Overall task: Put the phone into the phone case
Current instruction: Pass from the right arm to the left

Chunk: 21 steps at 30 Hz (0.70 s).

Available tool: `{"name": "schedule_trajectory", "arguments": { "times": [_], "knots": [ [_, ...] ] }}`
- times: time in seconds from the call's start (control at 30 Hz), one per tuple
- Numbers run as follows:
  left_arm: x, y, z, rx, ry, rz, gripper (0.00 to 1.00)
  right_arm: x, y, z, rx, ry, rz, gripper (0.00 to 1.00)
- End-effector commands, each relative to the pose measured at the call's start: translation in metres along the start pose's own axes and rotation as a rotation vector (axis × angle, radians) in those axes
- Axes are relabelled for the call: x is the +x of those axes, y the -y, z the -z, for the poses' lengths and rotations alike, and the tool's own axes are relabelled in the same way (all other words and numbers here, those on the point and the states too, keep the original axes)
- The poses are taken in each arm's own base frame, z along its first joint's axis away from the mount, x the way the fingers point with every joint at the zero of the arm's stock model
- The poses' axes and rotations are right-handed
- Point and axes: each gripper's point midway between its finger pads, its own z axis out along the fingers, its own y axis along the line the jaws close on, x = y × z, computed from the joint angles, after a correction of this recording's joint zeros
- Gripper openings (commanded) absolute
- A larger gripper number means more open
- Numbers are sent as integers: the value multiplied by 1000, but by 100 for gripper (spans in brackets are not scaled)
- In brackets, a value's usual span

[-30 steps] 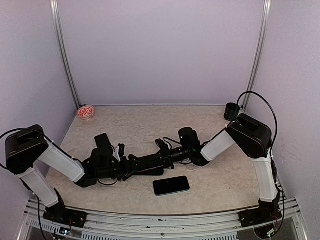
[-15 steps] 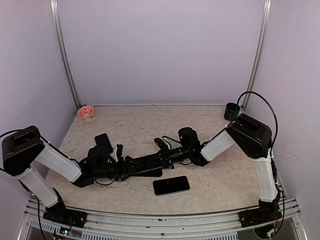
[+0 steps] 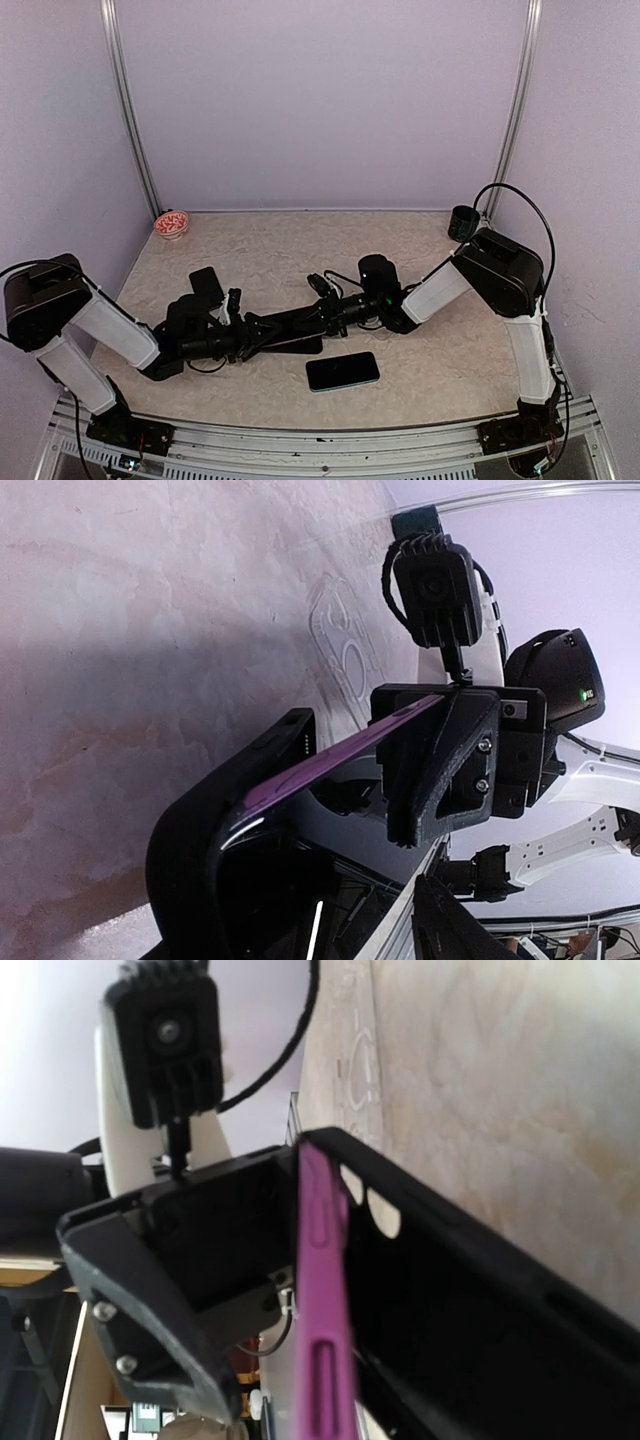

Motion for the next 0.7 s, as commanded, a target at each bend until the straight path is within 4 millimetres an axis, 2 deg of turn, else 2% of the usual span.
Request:
{"name": "schedule_trajectory", "arguments": {
  "times": [0.0, 0.27, 0.4, 0.67],
  "knots": [
    [-16, 61, 3, 249, 58, -61, 57, 8, 9, -5, 31, -1, -63, 5],
    [-9, 52, 0, 240, 39, -40, 51, 12, 18, -4, 78, -13, -73, 18],
    [-11, 51, 0, 230, 47, -44, 43, 13, 18, -3, 90, -17, -69, 24],
    [-10, 52, 1, 230, 44, -51, 29, 10, 23, -1, 156, -27, -51, 28]
  ]
}}
